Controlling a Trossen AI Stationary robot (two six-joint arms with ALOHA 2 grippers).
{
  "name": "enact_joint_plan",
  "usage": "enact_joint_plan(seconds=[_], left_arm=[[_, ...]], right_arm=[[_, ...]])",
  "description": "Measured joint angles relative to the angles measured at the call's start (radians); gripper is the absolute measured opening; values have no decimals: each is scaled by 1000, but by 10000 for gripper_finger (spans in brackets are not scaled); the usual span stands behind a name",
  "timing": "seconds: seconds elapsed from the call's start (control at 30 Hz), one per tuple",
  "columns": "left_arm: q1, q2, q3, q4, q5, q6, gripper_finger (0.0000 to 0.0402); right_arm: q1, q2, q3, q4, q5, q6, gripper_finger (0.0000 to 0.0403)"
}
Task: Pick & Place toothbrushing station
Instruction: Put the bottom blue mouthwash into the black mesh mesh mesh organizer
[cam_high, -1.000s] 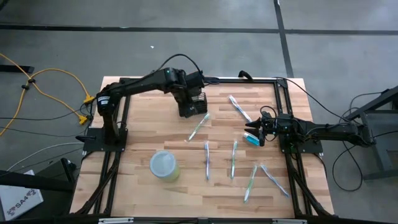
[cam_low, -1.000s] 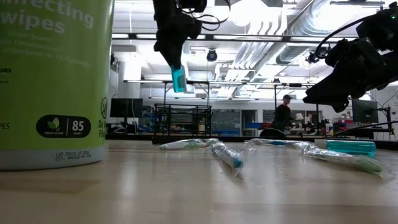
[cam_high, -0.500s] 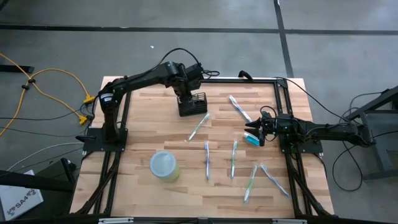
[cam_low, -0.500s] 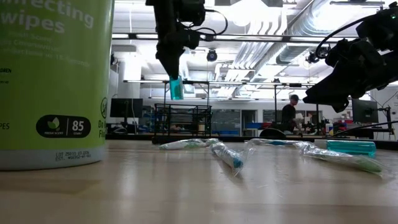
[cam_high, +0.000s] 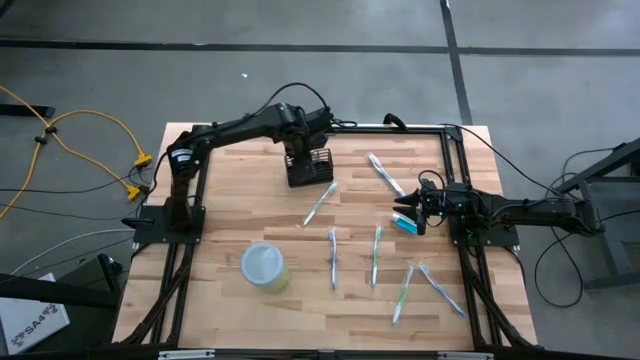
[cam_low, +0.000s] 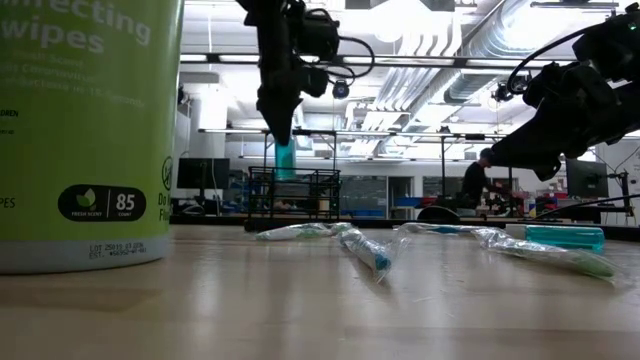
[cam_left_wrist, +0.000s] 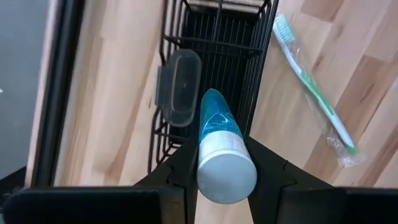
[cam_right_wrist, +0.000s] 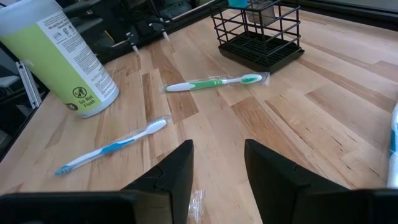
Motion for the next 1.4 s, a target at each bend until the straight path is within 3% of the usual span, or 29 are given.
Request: enact_joint_plan(seconds=[1.4], left_arm=[[8, 154, -2, 43, 69, -4, 93]], right_arm=[[0, 0, 0, 1, 0, 0, 135]])
